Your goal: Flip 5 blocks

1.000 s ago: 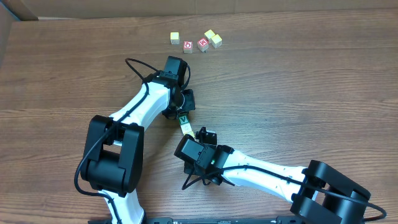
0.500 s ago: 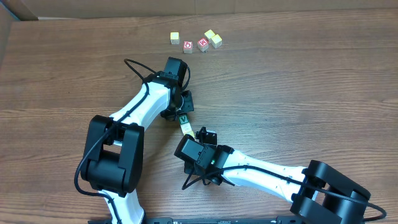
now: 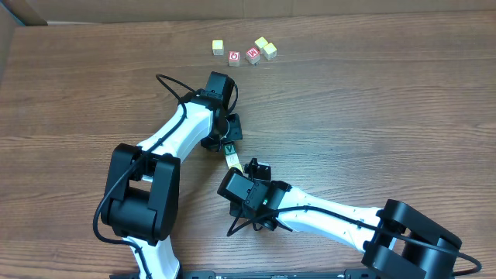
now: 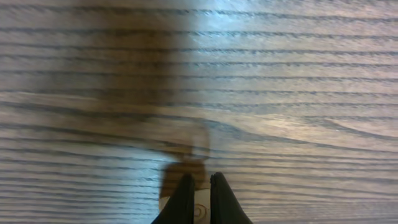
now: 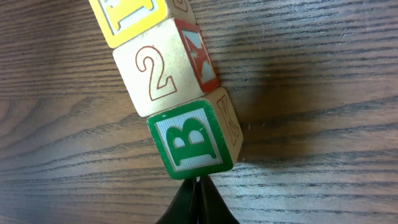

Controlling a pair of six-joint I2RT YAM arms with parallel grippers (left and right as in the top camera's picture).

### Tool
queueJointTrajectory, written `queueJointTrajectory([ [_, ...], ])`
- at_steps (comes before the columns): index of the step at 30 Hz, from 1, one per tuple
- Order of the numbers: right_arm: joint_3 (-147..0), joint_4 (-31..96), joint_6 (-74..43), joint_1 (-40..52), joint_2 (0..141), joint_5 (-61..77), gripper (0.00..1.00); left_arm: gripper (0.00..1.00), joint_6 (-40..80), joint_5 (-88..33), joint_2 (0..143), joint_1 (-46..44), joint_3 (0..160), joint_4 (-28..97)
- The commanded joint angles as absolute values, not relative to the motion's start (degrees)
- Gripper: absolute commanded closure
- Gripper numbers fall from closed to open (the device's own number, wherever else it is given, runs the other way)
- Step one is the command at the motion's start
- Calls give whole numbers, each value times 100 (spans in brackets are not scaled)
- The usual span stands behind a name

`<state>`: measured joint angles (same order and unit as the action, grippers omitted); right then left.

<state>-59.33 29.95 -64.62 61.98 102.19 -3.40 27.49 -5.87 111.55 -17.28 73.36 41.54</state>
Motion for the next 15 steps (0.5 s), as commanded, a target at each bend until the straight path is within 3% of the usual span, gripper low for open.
queueJointTrajectory([
  [1, -5913, 2963, -6611, 6230, 10267, -449, 96, 96, 2941, -773, 11220, -1769, 7397, 4108],
  [15, -5913, 2722, -6759, 6230, 10267, -421, 96, 96, 3006, -777, 11220, -1772, 7397, 3913],
])
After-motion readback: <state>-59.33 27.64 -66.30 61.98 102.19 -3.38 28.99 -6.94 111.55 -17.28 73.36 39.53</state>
